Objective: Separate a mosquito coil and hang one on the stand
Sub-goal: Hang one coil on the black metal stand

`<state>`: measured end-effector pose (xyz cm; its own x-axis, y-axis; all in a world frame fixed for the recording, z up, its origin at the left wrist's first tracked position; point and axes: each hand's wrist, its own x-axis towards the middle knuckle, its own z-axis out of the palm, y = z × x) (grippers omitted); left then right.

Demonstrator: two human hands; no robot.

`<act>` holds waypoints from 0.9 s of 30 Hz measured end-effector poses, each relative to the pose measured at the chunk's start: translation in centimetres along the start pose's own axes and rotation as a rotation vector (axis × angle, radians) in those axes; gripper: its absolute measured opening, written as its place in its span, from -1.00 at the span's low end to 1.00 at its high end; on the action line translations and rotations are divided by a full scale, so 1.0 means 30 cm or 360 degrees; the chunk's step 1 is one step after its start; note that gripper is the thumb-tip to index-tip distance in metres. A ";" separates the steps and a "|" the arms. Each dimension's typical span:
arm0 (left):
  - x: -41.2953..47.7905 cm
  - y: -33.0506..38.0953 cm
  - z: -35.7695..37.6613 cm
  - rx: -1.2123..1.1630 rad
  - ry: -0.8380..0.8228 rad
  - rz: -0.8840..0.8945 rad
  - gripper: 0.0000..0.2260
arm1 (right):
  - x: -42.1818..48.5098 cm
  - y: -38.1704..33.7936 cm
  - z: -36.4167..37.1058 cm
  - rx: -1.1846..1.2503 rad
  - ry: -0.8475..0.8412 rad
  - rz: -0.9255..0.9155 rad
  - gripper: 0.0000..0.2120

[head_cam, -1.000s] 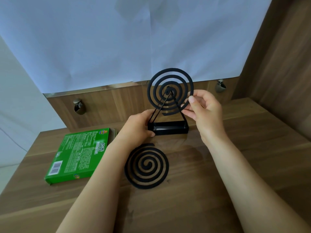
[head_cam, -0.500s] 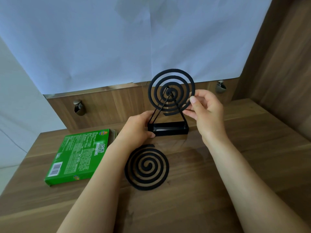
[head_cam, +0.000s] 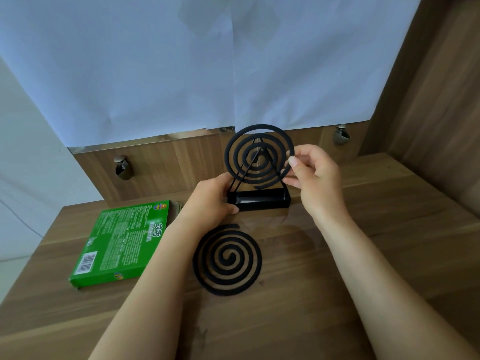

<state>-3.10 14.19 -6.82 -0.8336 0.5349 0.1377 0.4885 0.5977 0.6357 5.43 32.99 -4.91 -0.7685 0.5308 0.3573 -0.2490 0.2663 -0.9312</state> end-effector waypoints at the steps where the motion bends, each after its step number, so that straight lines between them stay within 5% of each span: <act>1: 0.001 -0.004 0.001 0.0005 0.0005 -0.0005 -0.46 | 0.000 0.003 0.001 -0.0013 -0.0004 0.0000 -0.86; 27: 0.000 0.010 -0.006 0.0046 -0.0003 -0.0104 -0.50 | 0.002 0.029 -0.002 -0.0228 -0.0043 0.0004 -0.88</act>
<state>-2.99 14.26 -6.48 -0.8634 0.4955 0.0950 0.4404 0.6481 0.6213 5.20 33.31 -5.71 -0.7851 0.5101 0.3514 -0.1622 0.3782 -0.9114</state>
